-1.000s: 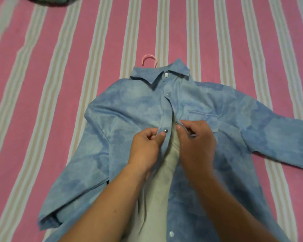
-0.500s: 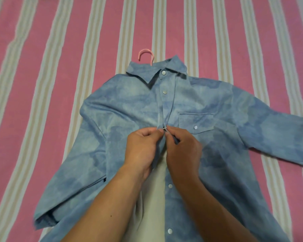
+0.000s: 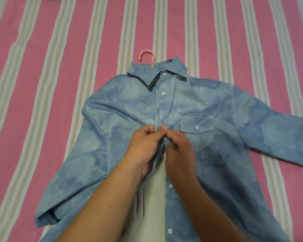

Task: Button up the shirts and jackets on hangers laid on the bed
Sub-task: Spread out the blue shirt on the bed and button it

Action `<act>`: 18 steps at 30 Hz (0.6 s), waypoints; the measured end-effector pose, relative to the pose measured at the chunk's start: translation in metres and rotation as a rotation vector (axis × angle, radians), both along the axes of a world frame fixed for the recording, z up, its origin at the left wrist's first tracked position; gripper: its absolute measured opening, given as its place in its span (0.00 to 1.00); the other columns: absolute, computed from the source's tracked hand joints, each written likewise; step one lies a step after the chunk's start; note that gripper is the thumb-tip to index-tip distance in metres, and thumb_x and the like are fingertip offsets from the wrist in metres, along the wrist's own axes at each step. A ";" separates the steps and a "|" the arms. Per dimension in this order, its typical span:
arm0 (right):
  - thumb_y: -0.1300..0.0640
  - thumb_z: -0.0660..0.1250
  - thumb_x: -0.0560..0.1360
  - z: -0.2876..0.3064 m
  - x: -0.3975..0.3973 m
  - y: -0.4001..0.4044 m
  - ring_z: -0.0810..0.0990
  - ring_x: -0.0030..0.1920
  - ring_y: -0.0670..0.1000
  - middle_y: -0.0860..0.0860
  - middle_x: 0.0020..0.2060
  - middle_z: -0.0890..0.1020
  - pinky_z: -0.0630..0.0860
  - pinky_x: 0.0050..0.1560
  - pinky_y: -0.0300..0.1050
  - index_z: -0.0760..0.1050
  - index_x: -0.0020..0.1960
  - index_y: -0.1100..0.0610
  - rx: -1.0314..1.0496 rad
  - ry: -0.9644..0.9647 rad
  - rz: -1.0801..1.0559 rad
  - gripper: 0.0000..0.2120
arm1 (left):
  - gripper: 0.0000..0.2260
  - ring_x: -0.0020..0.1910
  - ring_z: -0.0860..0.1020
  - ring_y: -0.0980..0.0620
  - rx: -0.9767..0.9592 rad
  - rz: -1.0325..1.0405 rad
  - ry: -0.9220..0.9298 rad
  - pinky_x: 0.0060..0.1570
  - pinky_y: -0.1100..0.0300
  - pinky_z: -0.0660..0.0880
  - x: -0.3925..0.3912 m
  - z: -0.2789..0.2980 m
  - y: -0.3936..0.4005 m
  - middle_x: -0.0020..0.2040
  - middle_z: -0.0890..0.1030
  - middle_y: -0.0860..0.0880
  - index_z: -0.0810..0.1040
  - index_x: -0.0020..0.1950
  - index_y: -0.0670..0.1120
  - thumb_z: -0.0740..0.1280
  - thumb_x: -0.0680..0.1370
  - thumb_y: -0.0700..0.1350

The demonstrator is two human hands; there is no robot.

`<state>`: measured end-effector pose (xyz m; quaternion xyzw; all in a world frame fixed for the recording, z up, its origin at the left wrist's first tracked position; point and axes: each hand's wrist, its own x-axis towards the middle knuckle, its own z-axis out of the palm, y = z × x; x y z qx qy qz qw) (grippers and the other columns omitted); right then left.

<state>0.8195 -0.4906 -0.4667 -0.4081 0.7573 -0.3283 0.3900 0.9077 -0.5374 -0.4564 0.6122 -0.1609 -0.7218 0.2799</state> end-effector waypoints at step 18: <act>0.72 0.57 0.75 0.011 -0.023 -0.004 0.81 0.55 0.39 0.40 0.52 0.85 0.75 0.62 0.43 0.72 0.59 0.43 0.065 -0.029 0.128 0.25 | 0.18 0.27 0.68 0.55 -0.334 -0.352 -0.562 0.31 0.59 0.66 0.003 -0.023 -0.017 0.26 0.72 0.50 0.74 0.32 0.43 0.73 0.78 0.48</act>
